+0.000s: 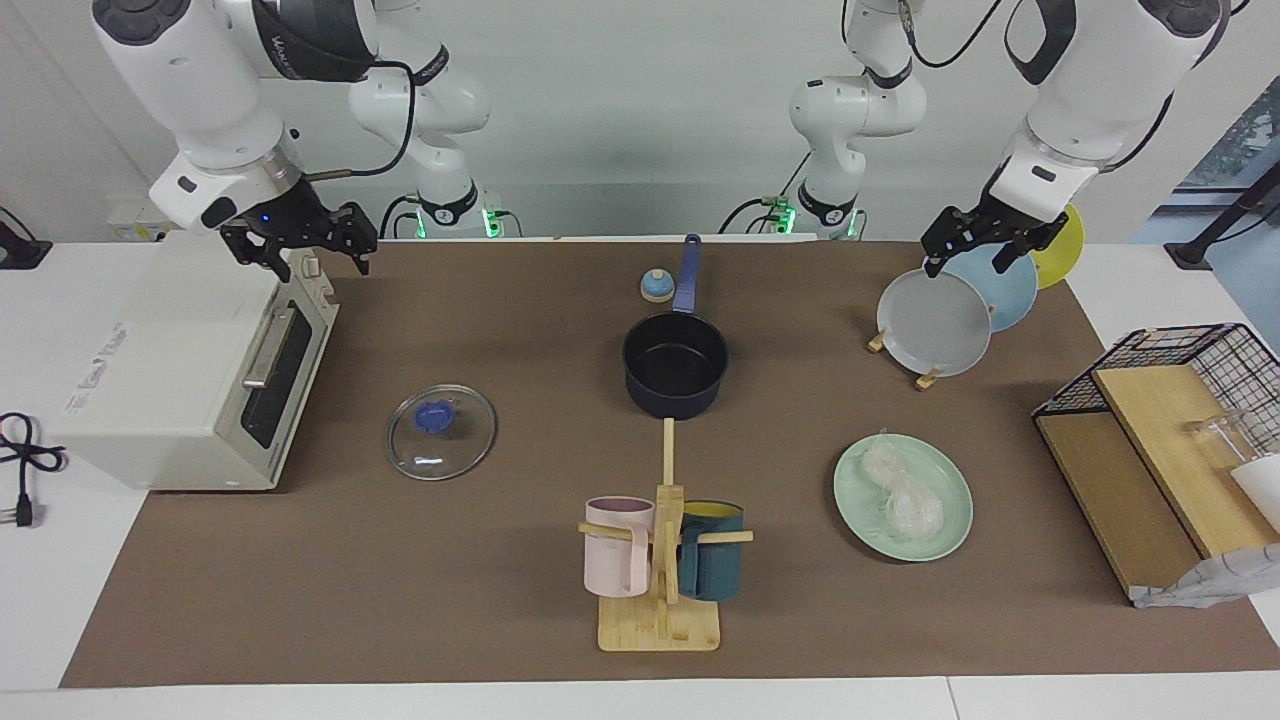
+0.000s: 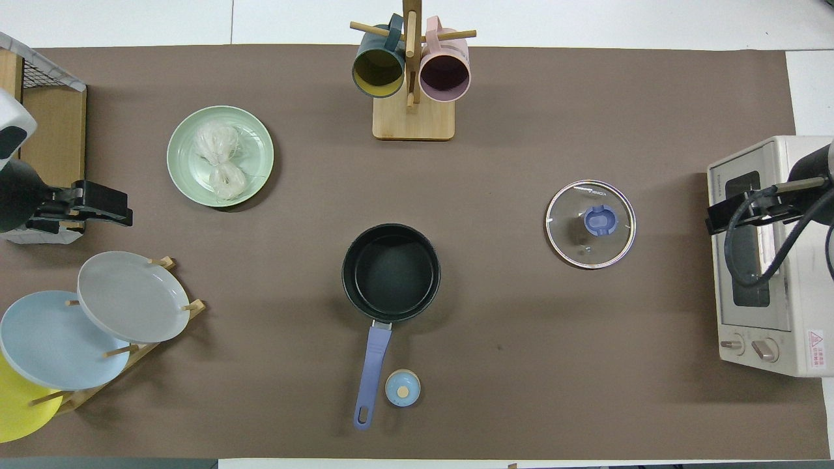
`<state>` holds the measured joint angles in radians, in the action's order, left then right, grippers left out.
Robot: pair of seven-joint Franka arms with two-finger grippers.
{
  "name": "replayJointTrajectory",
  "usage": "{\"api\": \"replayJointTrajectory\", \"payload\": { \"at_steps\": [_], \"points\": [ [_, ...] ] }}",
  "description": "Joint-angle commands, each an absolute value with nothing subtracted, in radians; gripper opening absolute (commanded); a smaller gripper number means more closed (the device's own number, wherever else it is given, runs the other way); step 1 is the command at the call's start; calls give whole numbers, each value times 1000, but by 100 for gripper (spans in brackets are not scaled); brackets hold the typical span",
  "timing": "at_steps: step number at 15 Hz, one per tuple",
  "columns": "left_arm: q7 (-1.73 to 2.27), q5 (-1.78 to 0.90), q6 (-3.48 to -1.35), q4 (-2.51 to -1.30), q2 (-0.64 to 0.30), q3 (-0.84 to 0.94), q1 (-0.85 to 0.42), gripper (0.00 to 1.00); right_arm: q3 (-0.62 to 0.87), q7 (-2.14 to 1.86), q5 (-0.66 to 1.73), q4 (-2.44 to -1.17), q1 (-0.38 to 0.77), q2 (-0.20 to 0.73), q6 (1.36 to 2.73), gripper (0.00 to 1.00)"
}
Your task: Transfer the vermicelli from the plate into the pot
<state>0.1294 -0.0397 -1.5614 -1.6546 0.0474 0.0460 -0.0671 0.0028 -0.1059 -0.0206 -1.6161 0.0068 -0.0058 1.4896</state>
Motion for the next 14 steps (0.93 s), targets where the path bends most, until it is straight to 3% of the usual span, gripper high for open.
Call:
{"api": "replayJointTrajectory", "payload": {
  "at_steps": [1, 6, 9, 14],
  "points": [
    [158, -67, -1623, -1644, -6, 40, -77, 100, 11, -92, -9, -1618, 0, -14, 1505, 100],
    [222, -63, -1857, -1556, -320, 43, -94, 100, 14, -94, -9, -1649, 0, -20, 1575, 100],
    [319, -52, -2035, -1548, -472, 38, -104, 100, 17, -95, -9, -1771, 37, -49, 1699, 100],
    [411, -52, -2170, -1537, -560, 34, -103, 100, 17, -89, -6, -1911, 44, 41, 1926, 100]
  ]
}}
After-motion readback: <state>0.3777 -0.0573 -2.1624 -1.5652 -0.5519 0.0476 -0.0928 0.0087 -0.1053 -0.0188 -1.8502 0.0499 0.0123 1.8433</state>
